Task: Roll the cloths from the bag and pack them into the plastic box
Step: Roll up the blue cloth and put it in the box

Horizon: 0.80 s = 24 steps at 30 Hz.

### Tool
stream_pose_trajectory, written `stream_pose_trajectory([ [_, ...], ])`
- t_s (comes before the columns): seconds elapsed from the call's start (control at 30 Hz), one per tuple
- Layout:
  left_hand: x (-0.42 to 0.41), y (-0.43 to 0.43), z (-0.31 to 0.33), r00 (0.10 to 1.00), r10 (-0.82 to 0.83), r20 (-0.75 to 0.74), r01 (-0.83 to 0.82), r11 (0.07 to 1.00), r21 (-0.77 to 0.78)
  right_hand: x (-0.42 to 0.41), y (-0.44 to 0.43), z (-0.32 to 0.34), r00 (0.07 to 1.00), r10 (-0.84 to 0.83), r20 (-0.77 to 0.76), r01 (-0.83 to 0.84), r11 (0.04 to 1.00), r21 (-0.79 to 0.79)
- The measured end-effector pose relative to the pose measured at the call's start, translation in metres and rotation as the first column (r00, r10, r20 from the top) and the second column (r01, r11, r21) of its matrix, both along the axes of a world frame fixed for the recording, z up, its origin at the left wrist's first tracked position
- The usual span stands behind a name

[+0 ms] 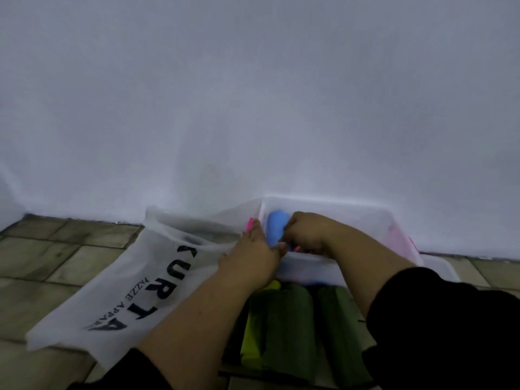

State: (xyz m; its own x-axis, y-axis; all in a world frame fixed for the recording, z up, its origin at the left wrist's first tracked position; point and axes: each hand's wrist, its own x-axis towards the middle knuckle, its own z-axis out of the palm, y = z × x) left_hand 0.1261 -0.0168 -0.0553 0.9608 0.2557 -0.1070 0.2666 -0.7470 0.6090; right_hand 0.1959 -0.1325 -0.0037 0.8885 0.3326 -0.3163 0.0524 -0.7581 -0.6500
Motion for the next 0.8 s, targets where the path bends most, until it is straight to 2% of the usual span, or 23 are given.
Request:
stream_pose_trajectory([
  [0.13, 0.004, 0.002, -0.006, 1.0, 0.012, -0.029, -0.012, 1.0, -0.009, -0.005, 0.001, -0.001, 0.991, 0.055, 0.121, -0.042, 0.993, -0.109],
  [0.27, 0.005, 0.0, -0.005, 0.999, 0.023, -0.024, -0.023, 1.0, -0.018, -0.006, 0.006, -0.001, 0.974, 0.142, 0.175, -0.094, 0.962, -0.257],
  [0.53, 0.004, -0.002, 0.002, 0.997, 0.029, -0.067, -0.031, 0.999, -0.025, -0.007, 0.006, 0.003, 0.973, 0.187, 0.135, -0.124, 0.919, -0.375],
  [0.6, 0.003, -0.002, 0.004, 0.998, 0.013, -0.064, -0.016, 0.999, -0.047, -0.01, 0.001, 0.003, 0.969, 0.167, 0.182, -0.104, 0.945, -0.31],
  [0.67, 0.0, -0.002, 0.003, 0.998, 0.013, -0.054, -0.016, 0.998, -0.066, -0.015, -0.007, 0.003, 0.949, 0.046, 0.312, -0.019, 0.996, -0.087],
  [0.73, -0.003, -0.001, 0.002, 0.999, 0.018, -0.029, -0.02, 0.997, -0.069, -0.032, -0.022, 0.004, 0.88, -0.146, 0.451, 0.065, 0.98, 0.19],
  [0.8, -0.012, 0.0, 0.006, 0.999, 0.032, 0.031, -0.031, 0.998, -0.055, -0.057, -0.044, -0.001, 0.783, -0.254, 0.567, 0.109, 0.955, 0.276],
])
